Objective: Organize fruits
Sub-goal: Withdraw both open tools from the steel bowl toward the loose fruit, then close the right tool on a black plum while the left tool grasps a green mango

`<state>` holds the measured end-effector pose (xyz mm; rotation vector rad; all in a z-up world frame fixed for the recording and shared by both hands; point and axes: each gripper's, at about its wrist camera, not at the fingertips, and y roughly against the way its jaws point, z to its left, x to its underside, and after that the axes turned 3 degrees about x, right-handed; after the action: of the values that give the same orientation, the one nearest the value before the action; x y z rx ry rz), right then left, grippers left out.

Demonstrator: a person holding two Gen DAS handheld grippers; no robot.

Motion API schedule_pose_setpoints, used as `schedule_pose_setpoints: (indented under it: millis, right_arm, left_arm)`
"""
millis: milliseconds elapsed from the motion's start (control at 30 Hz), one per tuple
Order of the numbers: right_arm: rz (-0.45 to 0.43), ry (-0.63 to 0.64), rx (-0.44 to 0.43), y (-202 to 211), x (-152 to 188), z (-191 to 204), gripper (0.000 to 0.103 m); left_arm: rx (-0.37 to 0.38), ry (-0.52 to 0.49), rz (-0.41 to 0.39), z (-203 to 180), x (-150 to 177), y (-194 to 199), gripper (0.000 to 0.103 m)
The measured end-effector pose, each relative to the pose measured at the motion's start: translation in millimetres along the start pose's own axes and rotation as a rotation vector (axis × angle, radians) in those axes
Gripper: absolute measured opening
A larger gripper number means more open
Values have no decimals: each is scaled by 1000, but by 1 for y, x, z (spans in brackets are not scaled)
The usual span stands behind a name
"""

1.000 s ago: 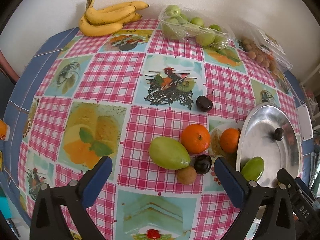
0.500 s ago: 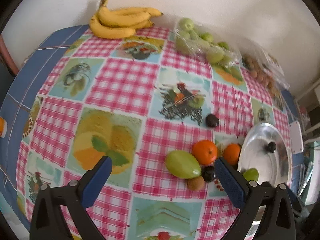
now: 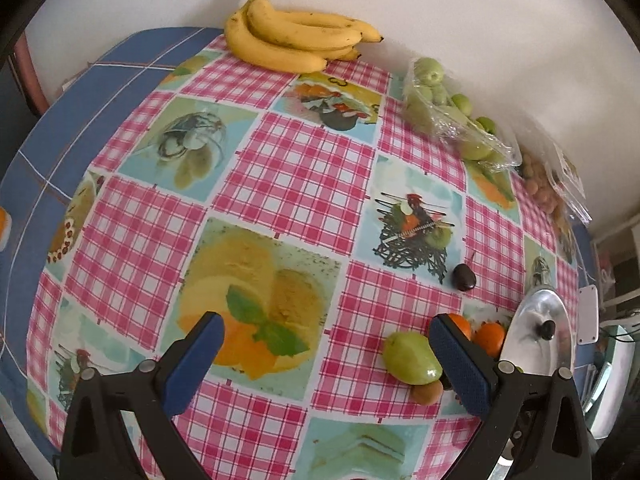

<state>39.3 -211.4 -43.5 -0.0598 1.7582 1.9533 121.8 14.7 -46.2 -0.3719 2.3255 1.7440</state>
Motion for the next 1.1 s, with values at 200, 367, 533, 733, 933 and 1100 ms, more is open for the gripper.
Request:
schedule_pose_setpoints:
  millis: [200,367,533,733,933,1100]
  right_arm:
    - [1,56,-51,-4,-5,23,103]
    - [41,90,-103,-10,-1,34,102]
    - [66,116,-123,-12,2,41,102]
    - [100,137,-139,-20,6,47,102]
    - [138,142,-120,-33,10,47,102]
    - [154,139,-121,-38,12,47,102]
  left_arm:
    - [-10,42,9,8,-2,-3,103]
    - [-39,48,30,11,1,-6,103]
    - [-32,51,36,10,2,-4,103]
    - [-25,44,41,8,2,-4,103]
    - [-20,33,58,6,3,-7,103]
    - [-8,26,61,4,3,-9,103]
